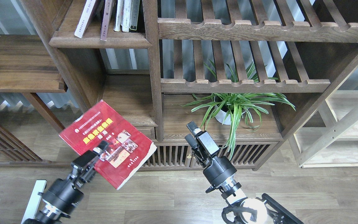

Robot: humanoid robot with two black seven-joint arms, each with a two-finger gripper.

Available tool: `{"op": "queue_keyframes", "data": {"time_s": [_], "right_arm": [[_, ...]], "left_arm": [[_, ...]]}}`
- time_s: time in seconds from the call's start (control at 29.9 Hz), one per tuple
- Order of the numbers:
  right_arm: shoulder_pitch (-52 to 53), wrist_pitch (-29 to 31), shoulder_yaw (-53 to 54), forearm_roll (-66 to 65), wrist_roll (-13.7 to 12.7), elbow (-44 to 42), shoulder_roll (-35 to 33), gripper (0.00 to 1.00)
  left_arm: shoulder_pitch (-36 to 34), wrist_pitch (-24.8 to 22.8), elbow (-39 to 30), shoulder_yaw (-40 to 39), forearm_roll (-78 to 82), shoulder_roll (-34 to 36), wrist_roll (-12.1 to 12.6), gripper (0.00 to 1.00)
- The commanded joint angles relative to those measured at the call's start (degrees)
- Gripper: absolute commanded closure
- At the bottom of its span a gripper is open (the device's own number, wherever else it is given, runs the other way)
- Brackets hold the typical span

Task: Organize books on shelf
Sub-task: 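Carry the red book with the left gripper up to the far upper shelf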

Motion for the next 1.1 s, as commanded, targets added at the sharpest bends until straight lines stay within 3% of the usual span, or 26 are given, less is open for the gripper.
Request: {"op": "queue_keyframes", "data": {"time_s": [0.0,0.23,0.7,1.07], "right_arm": [[0.06,0.0,0.96,0.08,-0.06,-0.36,-0.01,0.0],[0.06,0.09,0.7,0.34,-0.14,-1.68,-0.01,0.0],[1.73,0.09,0.96,1.31,-0.41,-3.61,-0.01,0.0],[2.78,0.09,0.87,1.66,-0.5,-4.05,-0.01,0.0]], "left_arm": [[-0.08,-0.01,-3.62,-4.82,7.22,0.01,-0.02,0.99],[-0.17,-0.01,-12.5,-10.19,16.9,0.01,-0.02,1.0],[-1.48,-0.01,-13.56,-17.92,19.63,0.01,-0.02,1.0],[-8.42,-0.01,-14.09,-23.9,19.19,12.39,-0.02,0.99]]}}
